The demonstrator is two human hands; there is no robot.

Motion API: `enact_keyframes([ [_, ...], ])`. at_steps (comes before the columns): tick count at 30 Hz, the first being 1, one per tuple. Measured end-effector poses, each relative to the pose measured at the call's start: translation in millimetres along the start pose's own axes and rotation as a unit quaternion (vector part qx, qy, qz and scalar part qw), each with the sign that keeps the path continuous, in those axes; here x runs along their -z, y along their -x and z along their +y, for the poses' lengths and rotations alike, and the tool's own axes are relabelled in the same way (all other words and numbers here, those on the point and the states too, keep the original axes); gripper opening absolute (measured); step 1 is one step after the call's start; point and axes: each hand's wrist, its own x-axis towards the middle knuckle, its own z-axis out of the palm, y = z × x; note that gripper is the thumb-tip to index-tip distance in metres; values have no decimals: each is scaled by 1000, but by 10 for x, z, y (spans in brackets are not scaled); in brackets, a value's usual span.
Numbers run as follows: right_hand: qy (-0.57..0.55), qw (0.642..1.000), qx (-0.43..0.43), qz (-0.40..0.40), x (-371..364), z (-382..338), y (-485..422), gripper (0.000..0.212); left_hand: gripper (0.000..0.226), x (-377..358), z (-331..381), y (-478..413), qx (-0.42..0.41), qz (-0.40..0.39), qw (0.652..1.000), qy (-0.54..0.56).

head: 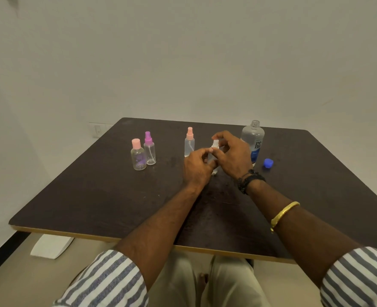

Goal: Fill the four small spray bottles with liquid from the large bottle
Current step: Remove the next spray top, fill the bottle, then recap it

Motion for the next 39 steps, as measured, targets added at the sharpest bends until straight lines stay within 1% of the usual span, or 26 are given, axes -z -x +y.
enact_keyframes([
  [3, -32, 999, -2, -13, 7, 10, 23, 42, 27, 48, 10, -17, 1, 4, 1000, -1],
  [5, -57, 998, -7, -11, 10, -4, 14, 46, 31, 110, 28, -44, 4, 3, 1000, -4],
  [8, -78, 997, -22, -1, -22, -44, -13, 45, 39, 228, 50, -94, 7, 8, 1000, -8],
  [10, -85, 996, -33, -5, -67, -77, -32, 42, 40, 307, 31, -143, 11, 20, 1000, -17],
  [12, -86, 995, -42, -7, -128, -104, -41, 37, 39, 383, -12, -184, 21, 32, 999, -20],
  [15, -76, 996, -44, -13, -225, -136, -41, 27, 45, 484, -93, -242, 33, 45, 998, -36],
  [17, -69, 996, -45, -23, -297, -159, -37, 24, 45, 550, -145, -276, 43, 54, 997, -43],
  [23, -67, 994, -55, -61, -482, -197, -29, 25, 44, 653, -248, -355, 61, 68, 994, -65],
  [28, -65, 994, -58, -68, -557, -190, -18, 25, 44, 638, -328, -408, 77, 72, 991, -78],
  [39, -74, 993, -56, -70, -623, -191, 5, 25, 47, 635, -354, -380, 75, 67, 992, -77],
])
